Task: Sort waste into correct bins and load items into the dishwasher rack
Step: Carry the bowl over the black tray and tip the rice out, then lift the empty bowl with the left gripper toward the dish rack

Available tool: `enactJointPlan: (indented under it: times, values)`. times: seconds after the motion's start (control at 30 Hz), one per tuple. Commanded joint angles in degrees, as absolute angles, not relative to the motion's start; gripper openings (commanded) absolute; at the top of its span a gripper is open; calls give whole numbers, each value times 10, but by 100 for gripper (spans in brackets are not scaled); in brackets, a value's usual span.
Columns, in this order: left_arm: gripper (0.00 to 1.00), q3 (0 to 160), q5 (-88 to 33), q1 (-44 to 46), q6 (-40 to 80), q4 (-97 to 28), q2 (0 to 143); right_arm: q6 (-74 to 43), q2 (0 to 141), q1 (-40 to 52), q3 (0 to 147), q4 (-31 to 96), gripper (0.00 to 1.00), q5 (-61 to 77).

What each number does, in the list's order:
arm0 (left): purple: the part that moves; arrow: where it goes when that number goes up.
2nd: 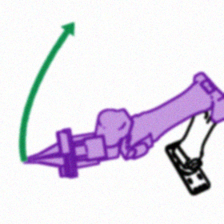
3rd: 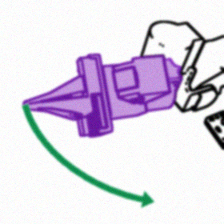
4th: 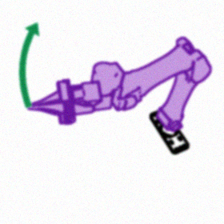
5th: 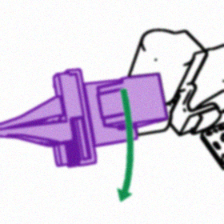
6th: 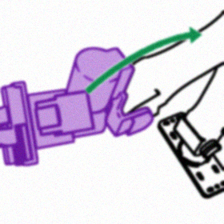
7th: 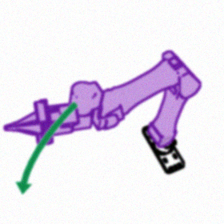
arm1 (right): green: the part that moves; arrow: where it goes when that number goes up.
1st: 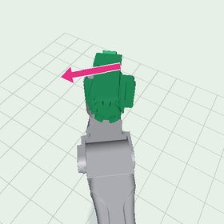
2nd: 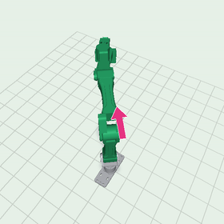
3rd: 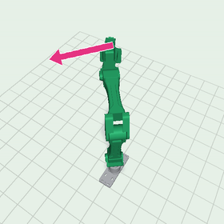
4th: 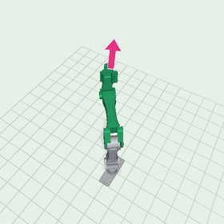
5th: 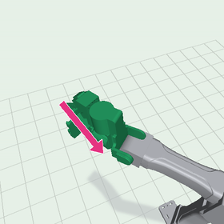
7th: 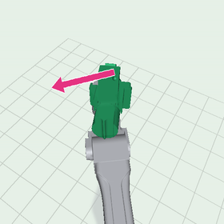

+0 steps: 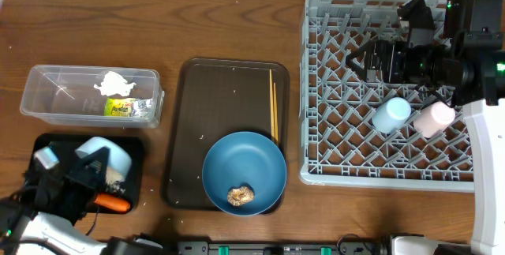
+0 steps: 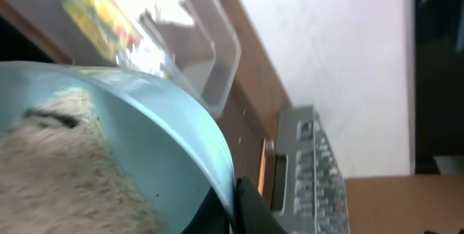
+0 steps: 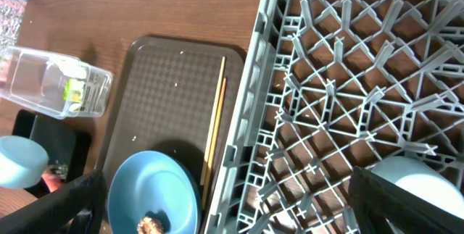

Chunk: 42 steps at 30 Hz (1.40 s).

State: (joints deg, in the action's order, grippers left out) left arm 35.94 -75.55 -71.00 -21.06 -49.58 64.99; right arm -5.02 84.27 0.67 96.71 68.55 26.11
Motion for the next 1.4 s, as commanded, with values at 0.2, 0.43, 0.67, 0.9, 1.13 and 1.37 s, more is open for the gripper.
enactJointPlan:
  times: [0.2, 0.43, 0.67, 0.9, 1.13, 1.37]
  values:
    - [6, 331, -864, -744, -284, -468, 739, -53, 843, 11, 968, 700, 99, 263]
    - [6, 332, -901, -749, -297, -482, 749, -53, 843, 11, 968, 702, 99, 263]
    - [6, 332, -868, -749, -321, -489, 748, -53, 843, 11, 968, 701, 99, 263]
    - [6, 332, -867, -756, -363, -520, 748, -58, 843, 11, 968, 698, 99, 263]
    - [6, 333, -900, -764, -307, -548, 746, -68, 843, 11, 968, 692, 99, 263]
    - [6, 333, -879, -779, -310, -495, 747, -68, 843, 11, 968, 688, 99, 263]
